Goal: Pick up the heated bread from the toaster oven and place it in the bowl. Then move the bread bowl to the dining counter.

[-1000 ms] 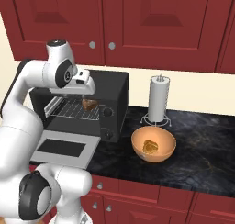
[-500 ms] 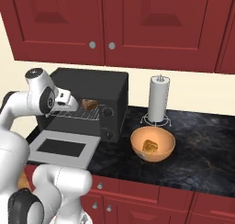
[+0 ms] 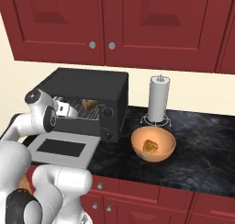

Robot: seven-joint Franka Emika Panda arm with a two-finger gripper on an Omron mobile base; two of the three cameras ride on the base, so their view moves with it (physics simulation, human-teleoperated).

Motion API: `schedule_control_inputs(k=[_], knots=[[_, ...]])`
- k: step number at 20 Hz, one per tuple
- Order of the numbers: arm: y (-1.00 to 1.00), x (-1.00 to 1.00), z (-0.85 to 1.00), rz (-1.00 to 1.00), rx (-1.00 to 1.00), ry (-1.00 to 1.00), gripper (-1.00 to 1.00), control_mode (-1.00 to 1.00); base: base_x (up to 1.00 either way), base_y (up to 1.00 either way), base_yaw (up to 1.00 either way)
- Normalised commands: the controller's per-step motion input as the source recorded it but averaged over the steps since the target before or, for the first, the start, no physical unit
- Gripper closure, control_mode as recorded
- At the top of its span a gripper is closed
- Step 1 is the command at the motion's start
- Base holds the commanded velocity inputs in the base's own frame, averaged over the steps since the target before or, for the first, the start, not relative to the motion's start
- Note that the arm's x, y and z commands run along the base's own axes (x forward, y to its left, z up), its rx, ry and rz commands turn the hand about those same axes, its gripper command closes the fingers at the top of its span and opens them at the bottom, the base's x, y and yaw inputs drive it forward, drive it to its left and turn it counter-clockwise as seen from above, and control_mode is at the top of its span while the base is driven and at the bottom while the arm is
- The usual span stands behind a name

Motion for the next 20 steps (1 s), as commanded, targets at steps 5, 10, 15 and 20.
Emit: schedule_control_inputs(k=[5,10,15,20], knots=[[0.00,0.38,-0.16,-0.04,0.00,-0.05,-1.00,-1.00,0.00,0.00,0.00],[0.00,0.30,-0.01,-0.02,0.00,0.00,-1.00,-1.00,0.00,0.00,0.00],[0.00,0.28,0.00,-0.01,0.01,0.00,-1.00,-1.00,0.00,0.00,0.00],[0.00,0.27,-0.02,0.00,0.01,0.00,-1.00,-1.00,0.00,0.00,0.00]])
